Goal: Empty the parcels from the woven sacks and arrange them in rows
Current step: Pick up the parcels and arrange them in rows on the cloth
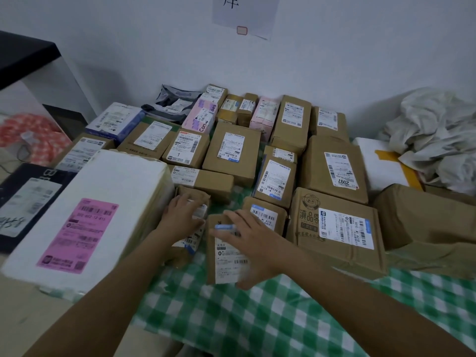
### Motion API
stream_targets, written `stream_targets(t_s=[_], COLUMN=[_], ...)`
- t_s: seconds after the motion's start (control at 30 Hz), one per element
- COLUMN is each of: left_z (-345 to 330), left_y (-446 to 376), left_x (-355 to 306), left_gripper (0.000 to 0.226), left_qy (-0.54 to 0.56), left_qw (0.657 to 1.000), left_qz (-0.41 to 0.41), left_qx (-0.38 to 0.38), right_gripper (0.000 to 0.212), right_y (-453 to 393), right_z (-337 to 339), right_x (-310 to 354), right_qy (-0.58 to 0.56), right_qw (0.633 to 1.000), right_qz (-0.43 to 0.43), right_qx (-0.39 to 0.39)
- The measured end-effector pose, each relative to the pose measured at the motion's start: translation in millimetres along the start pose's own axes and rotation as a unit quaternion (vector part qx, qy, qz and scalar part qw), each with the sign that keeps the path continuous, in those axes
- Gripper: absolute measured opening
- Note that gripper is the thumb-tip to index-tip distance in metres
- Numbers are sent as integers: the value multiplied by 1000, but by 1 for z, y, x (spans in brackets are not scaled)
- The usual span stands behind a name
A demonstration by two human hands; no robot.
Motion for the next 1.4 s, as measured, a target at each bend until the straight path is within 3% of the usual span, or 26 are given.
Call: stream_targets(t_s=[0.23, 0.4, 0.53, 0.67, 0.77, 0.87, 1.13, 1.23, 1.4], left_z=[-5, -1, 7, -6, -31, -50, -72, -71, -48], left_y=[3, -1, -8, -19, -24, -32, -48, -50, -35], left_x=[-1, -14, -39, -83, -111, -128, -128, -123, -124], left_gripper=[60, 60, 48, 65, 90, 110, 116, 105, 99], left_qy=[-41, -56, -66, -108, -123, -172, -264, -243, -253], left_qw=[999, 998, 997, 985, 972, 956, 931, 940, 942], left_qz=[2, 4, -45, -130, -178, -207, -222, -220, -219], left_qx=[33, 21, -15, 32, 96, 114, 122, 98, -1], right_gripper=[121, 119, 120, 118, 118, 118, 118, 117, 119], right_y=[-5, 8, 23, 41, 54, 64, 66, 63, 62], right_z=[30, 27, 13, 24, 33, 41, 42, 42, 43], right_x=[-56, -58, -55, -72, -89, -102, -115, -114, -113], right_qy=[-185, -87, -36, -71, -98, -117, -103, -82, -41], right_qw=[967, 989, 994, 983, 971, 963, 967, 972, 979], right_qz=[-160, -118, -100, -166, -212, -231, -224, -212, -195], right_qx=[-77, -22, 1, -26, -57, -78, -61, -49, -33])
Point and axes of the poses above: each hand's wrist, its own y-axis away from the middle knuckle, its own z-axis out of the back of the hand, x = y × z, the point moved 7 cm from there along -y, towards the middle knuckle, and after that the axes turned 2 degrees about -x, right-handed, at the moved point
